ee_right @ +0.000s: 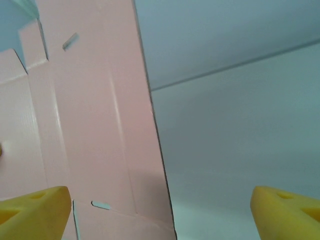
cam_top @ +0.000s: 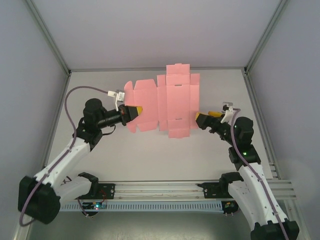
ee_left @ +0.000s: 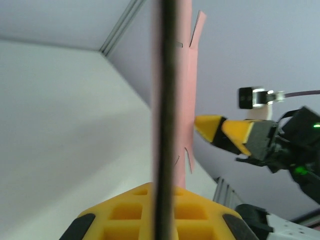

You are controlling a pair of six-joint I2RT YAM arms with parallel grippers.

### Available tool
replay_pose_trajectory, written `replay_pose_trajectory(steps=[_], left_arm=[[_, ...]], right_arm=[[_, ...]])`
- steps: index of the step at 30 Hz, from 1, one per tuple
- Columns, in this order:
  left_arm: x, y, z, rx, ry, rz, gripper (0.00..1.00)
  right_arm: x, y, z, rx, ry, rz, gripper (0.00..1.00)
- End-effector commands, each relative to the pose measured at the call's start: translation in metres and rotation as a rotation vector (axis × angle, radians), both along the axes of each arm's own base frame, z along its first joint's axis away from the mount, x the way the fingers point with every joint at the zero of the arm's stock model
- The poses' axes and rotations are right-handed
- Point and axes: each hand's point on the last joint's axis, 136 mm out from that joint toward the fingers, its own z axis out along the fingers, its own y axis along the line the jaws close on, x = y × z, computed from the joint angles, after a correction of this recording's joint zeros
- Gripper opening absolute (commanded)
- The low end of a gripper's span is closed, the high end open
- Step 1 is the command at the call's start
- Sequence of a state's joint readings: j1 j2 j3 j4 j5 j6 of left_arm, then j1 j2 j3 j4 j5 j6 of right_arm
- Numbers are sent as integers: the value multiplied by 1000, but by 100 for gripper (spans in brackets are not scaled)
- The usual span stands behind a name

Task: Assemble paper box

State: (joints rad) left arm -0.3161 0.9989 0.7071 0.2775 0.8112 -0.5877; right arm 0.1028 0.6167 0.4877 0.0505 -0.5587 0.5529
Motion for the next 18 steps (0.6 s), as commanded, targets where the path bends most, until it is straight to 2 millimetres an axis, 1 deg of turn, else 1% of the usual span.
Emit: replay_pose_trajectory(steps=[1, 4, 7, 9, 11, 12, 15, 17, 18], left_arm=[[-20, 5, 39, -66, -114, 23, 0], [-33, 13, 51, -64, -173, 59, 0], [-42, 16, 58, -92, -195, 65, 0], [-45, 17, 58, -109, -200, 64, 0], [-46, 17, 59, -123, -194, 60, 0], [-45, 17, 58, -124, -185, 64, 0], [-45, 16, 56, -125, -182, 62, 0], [-45, 17, 55, -130, -181, 68, 0], [-45, 17, 55, -129, -182, 70, 0]], right_arm=[[-21, 23, 38, 117, -80, 182, 89], [-24, 31, 59, 174, -115, 251, 83], [-28, 37, 79, 191, -166, 312, 76], [-31, 40, 92, 206, -208, 341, 71], [-31, 43, 100, 206, -220, 363, 64], [-31, 45, 102, 205, -221, 375, 62], [-30, 53, 107, 196, -222, 406, 52], [-26, 57, 108, 193, -205, 417, 39], [-24, 59, 107, 189, -193, 425, 35]])
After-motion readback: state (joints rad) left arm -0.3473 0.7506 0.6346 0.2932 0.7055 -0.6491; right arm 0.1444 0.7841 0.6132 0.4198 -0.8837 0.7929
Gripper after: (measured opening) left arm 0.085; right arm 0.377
